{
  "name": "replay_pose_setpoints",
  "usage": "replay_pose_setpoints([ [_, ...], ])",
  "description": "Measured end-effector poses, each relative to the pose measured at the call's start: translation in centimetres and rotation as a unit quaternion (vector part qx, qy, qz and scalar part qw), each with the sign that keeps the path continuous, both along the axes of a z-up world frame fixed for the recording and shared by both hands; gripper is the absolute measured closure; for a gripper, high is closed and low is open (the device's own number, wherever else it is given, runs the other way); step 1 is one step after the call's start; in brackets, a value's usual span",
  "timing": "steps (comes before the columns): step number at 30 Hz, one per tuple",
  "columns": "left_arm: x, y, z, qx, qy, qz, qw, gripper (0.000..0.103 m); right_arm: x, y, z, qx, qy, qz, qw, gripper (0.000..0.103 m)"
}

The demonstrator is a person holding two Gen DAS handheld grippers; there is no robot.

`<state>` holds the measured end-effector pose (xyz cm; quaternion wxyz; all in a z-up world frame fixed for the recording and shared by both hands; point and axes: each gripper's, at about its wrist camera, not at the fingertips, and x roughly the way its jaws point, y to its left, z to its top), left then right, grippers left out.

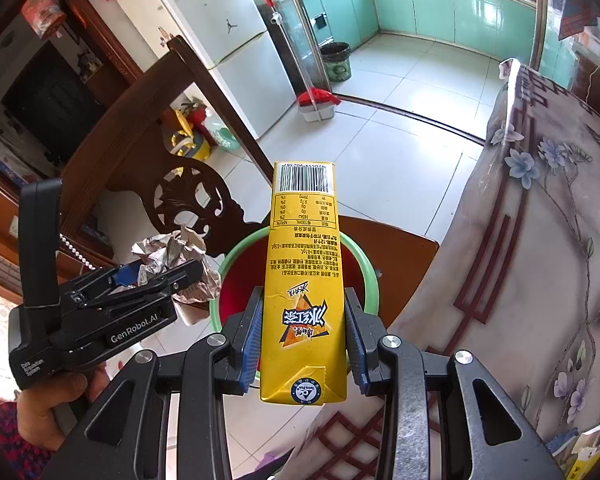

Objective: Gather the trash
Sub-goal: 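Carry the yellow box and newspaper with both tools over the bucket, then open both tools to drop the box and newspaper into the bucket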

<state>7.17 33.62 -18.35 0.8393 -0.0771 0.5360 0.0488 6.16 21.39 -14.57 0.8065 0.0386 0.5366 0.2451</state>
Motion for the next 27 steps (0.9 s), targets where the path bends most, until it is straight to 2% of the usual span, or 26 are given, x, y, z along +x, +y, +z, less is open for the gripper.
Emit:
replay_pose_setpoints([
  [14,0.3,0.2,-1.4,-0.003,0.022,0.002,0.9998,0.052,0.1,0.7,-0.7,0.001,0.004,0.007,1.000,0.068],
  [15,0.4,0.2,-1.4,-0.002,0.020,0.003,0.9998,0.050,0.1,0.8,-0.7,0.004,0.000,0.008,1.000,0.068],
  [17,0.5,0.4,-1.3,-0.003,0.017,0.008,0.9998,0.035,0.1,0.7,-0.6,0.009,-0.005,0.004,1.000,0.066],
  [18,0.5,0.3,-1.3,-0.004,0.017,0.010,0.9998,0.024,0.1,0.5,-0.6,0.011,-0.005,0.000,1.000,0.062],
  [20,0.4,0.2,-1.0,-0.009,0.009,0.012,0.9998,0.023,0.0,-0.1,-0.4,0.017,-0.009,-0.010,1.000,0.050],
  [27,0.1,-2.2,0.1,-0.018,-0.003,-0.020,0.9996,0.022,-1.1,-4.7,0.0,0.021,-0.010,-0.057,0.998,0.049],
])
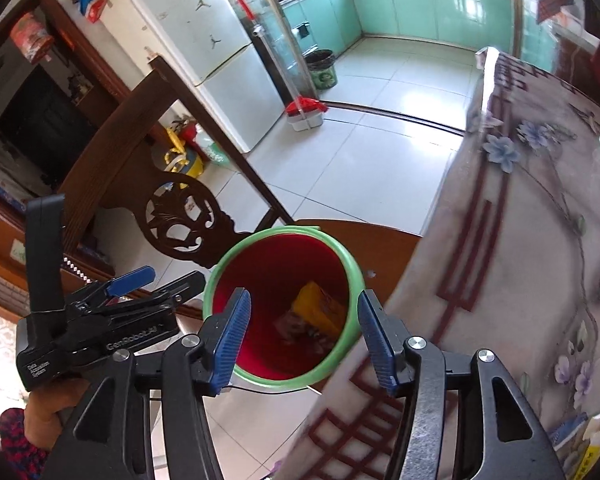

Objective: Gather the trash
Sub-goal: 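Open both tools to drop the box and newspaper into the bucket, then grasp patterned paper cups with right tool while left tool grasps a yellow medicine box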

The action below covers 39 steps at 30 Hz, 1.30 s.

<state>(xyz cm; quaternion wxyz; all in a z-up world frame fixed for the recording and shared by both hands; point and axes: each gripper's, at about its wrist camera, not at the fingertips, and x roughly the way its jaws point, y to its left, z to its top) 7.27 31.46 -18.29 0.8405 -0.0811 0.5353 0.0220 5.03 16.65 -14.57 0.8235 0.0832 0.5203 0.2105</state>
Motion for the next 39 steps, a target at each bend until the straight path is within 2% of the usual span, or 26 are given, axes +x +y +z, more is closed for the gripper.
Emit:
replay_pose_setpoints([
  [5,0.1,-4.4,1.1,0.001,-0.012,-0.059,0.9982,0.022,-1.6,-6.1,0.7,-0.021,-0.013,-0.054,0.998,0.048],
  [7,0.1,-6.5,1.6,-0.001,-0.017,-0.085,0.9962,0.022,-2.6,-9.8,0.9,-0.033,-0.016,-0.087,0.996,0.048],
  [13,-0.9,-14.3,3.1,-0.026,-0.036,-0.173,0.9839,0.021,-6.9,-22.5,1.4,-0.064,-0.010,-0.206,0.976,0.046],
  [16,-2.3,-19.3,3.6,-0.053,-0.031,-0.211,0.9756,0.019,-9.3,-29.3,1.3,-0.073,0.001,-0.275,0.959,0.040],
  [20,-5.1,-27.5,2.8,-0.113,0.017,-0.270,0.9561,0.018,-11.9,-37.1,-0.6,-0.058,0.044,-0.348,0.934,0.039],
  [22,-6.9,-32.0,1.7,-0.113,0.046,-0.305,0.9445,0.018,-12.3,-39.6,-2.4,-0.034,0.075,-0.368,0.926,0.039],
  [24,-8.7,-35.5,0.8,-0.094,0.069,-0.333,0.9355,0.018,-12.3,-41.4,-4.2,-0.005,0.104,-0.376,0.921,0.039],
  [26,-10.1,-37.6,0.3,-0.086,0.082,-0.343,0.9316,0.018,-12.3,-42.7,-6.2,0.026,0.135,-0.381,0.914,0.039],
  [30,-11.5,-39.9,-0.1,-0.093,0.103,-0.335,0.9320,0.018,-12.3,-44.3,-9.3,0.085,0.165,-0.367,0.911,0.042],
  [31,-11.5,-40.3,-0.2,-0.092,0.104,-0.333,0.9327,0.018,-12.3,-44.4,-9.5,0.093,0.165,-0.362,0.913,0.064],
  [32,-11.6,-40.8,-0.3,-0.088,0.104,-0.331,0.9338,0.018,-12.2,-44.7,-9.9,0.103,0.162,-0.356,0.914,0.074],
  [36,-11.3,-42.5,-1.0,-0.087,0.112,-0.320,0.9367,0.018,-12.5,-45.4,-7.8,0.094,0.118,-0.338,0.929,0.077],
  [39,-11.1,-43.6,-1.5,-0.093,0.122,-0.315,0.9368,0.018,-13.5,-47.6,-5.3,0.098,0.077,-0.346,0.930,0.077],
])
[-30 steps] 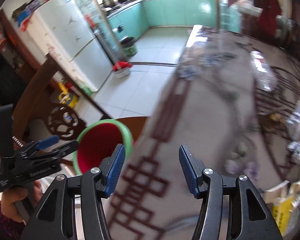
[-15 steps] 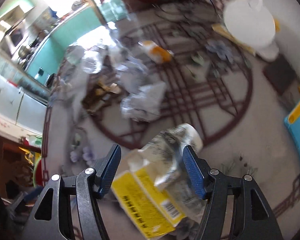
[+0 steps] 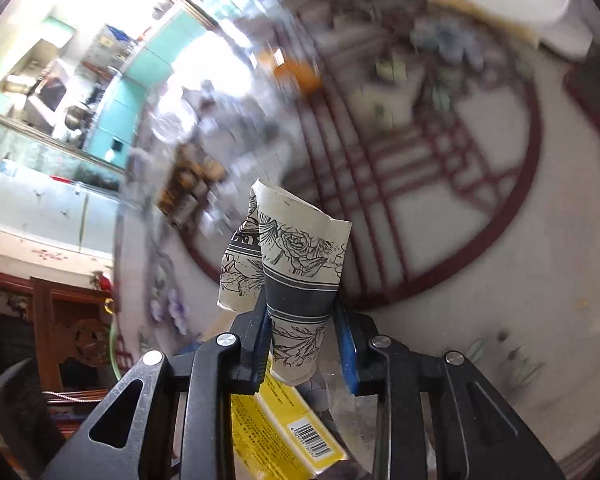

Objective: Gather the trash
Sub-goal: 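Grasp patterned paper cups with right tool while left tool grasps a yellow medicine box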

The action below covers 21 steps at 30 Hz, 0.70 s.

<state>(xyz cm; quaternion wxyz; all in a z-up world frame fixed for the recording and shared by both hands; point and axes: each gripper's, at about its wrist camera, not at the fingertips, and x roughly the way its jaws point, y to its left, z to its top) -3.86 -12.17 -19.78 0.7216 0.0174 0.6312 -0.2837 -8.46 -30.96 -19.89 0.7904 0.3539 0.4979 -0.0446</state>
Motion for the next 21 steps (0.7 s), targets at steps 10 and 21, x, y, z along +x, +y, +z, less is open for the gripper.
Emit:
replay_pose_setpoints([
  [10,0.5,-2.2,-3.3,0.006,0.053,-0.007,0.9985,0.054,-2.9,-3.0,6.1,-0.020,-0.057,-0.027,0.998,0.076],
  [21,3.6,3.7,3.9,-0.006,-0.077,0.058,0.9953,0.085,1.1,2.8,11.0,-0.079,-0.111,0.057,0.989,0.076],
])
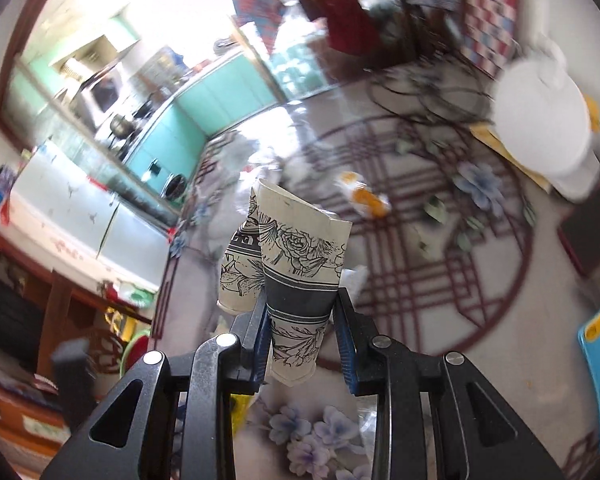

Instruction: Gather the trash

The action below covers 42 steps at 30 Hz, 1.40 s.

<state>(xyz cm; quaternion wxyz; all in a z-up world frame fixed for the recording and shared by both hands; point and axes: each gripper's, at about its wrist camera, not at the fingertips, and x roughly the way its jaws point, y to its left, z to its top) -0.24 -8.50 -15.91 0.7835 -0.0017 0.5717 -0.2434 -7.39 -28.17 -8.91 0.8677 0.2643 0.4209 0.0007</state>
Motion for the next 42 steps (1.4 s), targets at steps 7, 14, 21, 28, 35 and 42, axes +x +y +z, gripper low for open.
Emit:
replay_pose_setpoints([
  [7,1.4,5.7,3.8,0.005,-0.070,0.062,0.9956,0.094,2.3,4.6,1.7,-0.007,-0.021,0.052,0.998,0.076],
  [14,1.9,5.8,1.0,0.006,-0.055,0.033,0.9979,0.015,3.1,7.4,1.9,-0.013,-0.020,0.070,0.997,0.076],
  [21,1.5,0.9,-6.4,0.088,-0.012,-0.063,0.9941,0.015,1.8,6.1,1.1,-0.014,-0.004,0.050,0.999,0.076],
  [28,1.1,-0.1,-8.2,0.096,0.003,-0.081,0.9920,0.071,0.4,4.1,1.0,-0.014,0.000,0.026,1.000,0.076],
  [35,1.7,2.9,-4.9,0.060,-0.003,-0.028,0.9978,0.077,0.8,5.0,1.6,-0.011,-0.009,0.041,0.999,0.076],
  [42,2.2,7.8,2.4,0.055,-0.093,0.041,0.9933,0.077,1.9,8.3,3.1,-0.023,-0.031,0.079,0.996,0.076],
])
